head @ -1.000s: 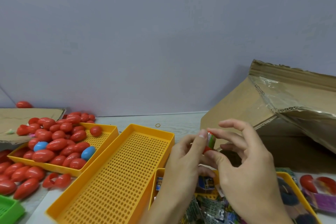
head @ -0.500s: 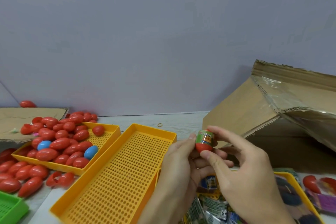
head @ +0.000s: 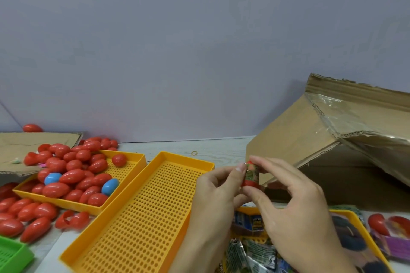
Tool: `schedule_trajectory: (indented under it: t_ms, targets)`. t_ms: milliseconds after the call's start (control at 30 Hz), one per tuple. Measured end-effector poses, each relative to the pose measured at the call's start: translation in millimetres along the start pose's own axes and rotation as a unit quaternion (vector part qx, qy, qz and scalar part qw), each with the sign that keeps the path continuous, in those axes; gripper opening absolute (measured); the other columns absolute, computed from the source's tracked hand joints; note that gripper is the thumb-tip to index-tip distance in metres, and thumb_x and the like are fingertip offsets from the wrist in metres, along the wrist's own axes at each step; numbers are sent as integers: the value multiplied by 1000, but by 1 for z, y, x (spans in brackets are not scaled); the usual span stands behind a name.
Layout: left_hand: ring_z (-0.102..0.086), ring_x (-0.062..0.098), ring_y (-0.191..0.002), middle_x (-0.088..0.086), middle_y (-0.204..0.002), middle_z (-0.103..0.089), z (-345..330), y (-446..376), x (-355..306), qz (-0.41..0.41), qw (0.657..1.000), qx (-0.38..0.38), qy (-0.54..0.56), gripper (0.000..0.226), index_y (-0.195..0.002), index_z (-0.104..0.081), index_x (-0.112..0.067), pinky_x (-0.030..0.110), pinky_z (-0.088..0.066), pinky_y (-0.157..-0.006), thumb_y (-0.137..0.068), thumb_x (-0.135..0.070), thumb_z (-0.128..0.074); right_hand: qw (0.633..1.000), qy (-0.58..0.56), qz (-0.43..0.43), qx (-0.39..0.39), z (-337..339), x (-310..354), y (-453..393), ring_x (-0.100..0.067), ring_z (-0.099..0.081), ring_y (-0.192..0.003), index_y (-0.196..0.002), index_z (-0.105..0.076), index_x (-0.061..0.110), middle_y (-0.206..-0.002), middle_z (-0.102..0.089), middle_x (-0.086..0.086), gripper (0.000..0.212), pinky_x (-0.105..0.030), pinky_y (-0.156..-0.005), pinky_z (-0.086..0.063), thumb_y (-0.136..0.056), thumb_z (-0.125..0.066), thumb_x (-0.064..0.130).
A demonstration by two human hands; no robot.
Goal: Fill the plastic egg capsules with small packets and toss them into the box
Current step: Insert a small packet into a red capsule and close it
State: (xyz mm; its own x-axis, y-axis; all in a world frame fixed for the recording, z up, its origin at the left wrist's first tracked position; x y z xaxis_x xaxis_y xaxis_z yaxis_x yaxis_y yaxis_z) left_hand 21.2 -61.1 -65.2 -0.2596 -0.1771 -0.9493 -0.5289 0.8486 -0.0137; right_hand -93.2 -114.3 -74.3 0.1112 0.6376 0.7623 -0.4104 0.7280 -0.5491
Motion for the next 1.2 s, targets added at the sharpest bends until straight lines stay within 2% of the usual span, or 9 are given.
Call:
schedule_trajectory:
  t_ms: [167,267,467,600,733,800,867,1033,1200]
  targets:
    - [-71,27,-70,21,-82,-72,-2,2,-4,41,995,42,80,32,-80,-78,-1,28,-59,-63,-93,-17,-53,1000,-18,0,-14,0,4,-2,-2,-59,-97,-116,-68,36,-108,-64,24,45,-8,-80,-44,-71,-73,38]
    - [-68,28,-67,24,-81,-69,-1,3,-4,67,988,62,129,40,-80,-77,2,27,-59,-63,-99,-12,-45,1000,-6,15,-17,0,4,-2,-1,-60,-97,-112,-70,33,-105,-64,22,45,-4,-79,-42,-68,-80,31]
    - [-65,29,-63,27,-79,-64,2,2,-1,98,974,70,191,49,-79,-75,8,29,-58,-58,-104,-8,-36,999,18,24,-21,-1,6,-2,3,-57,-99,-109,-73,29,-106,-63,21,45,1,-79,-37,-66,-75,42]
    - [-65,27,-63,23,-80,-67,-1,3,-2,105,977,67,173,30,-78,-77,2,29,-58,-59,-89,-13,-53,1000,-2,3,-27,-1,3,-2,-1,-60,-98,-109,-71,34,-107,-64,21,40,-8,-77,-45,-70,-79,37]
    - [-68,28,-78,13,-86,-69,-2,5,-6,99,983,51,149,25,-97,-71,0,37,-61,-72,-77,-14,-70,997,-50,-51,-2,-2,-4,-2,-4,-59,-108,-103,-68,44,-111,-63,24,42,-36,-78,-56,-78,-80,13]
    - [-65,35,-89,17,-93,-68,0,4,-3,102,984,24,141,40,-113,-61,3,42,-59,-81,-78,-12,-72,993,-84,-83,18,-3,-7,-2,-4,-60,-107,-99,-69,49,-108,-66,21,43,-35,-77,-58,-81,-76,10]
    - [-66,36,-91,20,-96,-68,-1,4,-6,95,986,23,135,35,-108,-61,2,42,-57,-85,-79,-14,-70,984,-126,-119,33,-4,-9,-1,-5,-63,-104,-101,-68,54,-103,-69,16,46,-33,-77,-59,-85,-73,11]
    - [-63,23,-64,17,-82,-63,0,3,-6,90,988,22,128,24,-93,-60,-4,25,-55,-57,-73,-11,-70,967,-174,-185,38,-1,-9,-2,-5,-67,-103,-104,-71,40,-101,-74,13,32,-38,-84,-58,-89,-68,11]
    - [-67,24,-65,21,-87,-71,2,2,-5,65,991,-2,113,35,-99,-60,-3,24,-56,-58,-71,-14,-78,961,-182,-204,41,0,-10,-4,3,-67,-98,-105,-70,36,-100,-73,21,24,-27,-82,-54,-93,-63,16]
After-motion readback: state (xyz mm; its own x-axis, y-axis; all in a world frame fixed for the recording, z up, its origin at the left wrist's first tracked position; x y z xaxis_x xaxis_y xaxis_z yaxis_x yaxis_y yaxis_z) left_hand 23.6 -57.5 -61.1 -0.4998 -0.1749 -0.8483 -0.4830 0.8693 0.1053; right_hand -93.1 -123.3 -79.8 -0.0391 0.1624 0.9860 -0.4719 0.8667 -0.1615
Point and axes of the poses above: each hand's wrist, its own y-axis away from the middle knuckle, its own z-axis out of the back of the hand, x = y × z, the point moved 1 cm from there along -y, towards the middle knuckle
